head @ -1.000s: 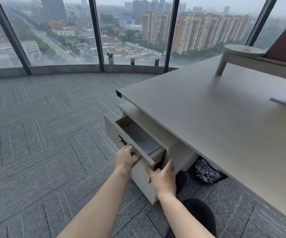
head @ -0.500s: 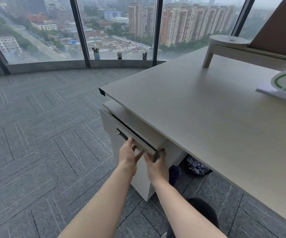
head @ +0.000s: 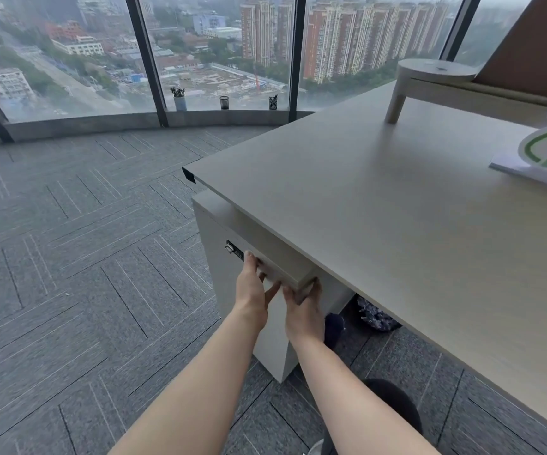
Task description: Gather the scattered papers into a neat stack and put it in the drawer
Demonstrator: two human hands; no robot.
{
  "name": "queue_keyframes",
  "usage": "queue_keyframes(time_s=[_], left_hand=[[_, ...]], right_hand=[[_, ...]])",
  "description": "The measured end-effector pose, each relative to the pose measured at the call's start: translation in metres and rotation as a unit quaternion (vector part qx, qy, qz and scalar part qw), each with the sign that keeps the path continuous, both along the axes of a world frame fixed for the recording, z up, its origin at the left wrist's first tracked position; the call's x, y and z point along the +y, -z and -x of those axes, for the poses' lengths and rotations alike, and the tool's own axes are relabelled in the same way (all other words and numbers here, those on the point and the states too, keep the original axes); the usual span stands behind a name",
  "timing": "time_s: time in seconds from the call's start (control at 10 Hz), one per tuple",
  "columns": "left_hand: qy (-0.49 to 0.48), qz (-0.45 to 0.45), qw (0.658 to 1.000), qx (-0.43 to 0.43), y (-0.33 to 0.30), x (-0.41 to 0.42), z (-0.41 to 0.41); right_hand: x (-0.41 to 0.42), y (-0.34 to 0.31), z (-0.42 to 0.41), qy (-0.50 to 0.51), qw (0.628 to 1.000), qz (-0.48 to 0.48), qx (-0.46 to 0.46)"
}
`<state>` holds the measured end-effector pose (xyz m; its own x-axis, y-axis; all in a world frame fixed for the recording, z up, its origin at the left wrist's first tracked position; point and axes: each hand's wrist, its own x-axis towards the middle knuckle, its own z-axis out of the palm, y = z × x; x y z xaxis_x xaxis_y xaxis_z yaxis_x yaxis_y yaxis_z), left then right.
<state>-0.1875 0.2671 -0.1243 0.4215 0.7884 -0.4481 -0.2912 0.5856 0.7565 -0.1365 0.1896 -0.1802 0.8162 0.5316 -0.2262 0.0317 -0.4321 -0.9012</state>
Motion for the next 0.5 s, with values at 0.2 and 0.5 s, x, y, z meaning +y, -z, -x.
queue_keyframes(time_s=[0.2, 0.5], left_hand=[[0.008, 0.002, 1.000, 0.001, 0.004, 0.003, 0.000], [0.032, 0.011, 0.998, 0.049, 0.021, -0.011, 0.013]], right_hand=[[0.003, 0.004, -0.004, 0.006, 1.000, -0.003, -0.001], [-0.014, 0.004, -0.013, -0.011, 0.996, 0.077, -0.030]])
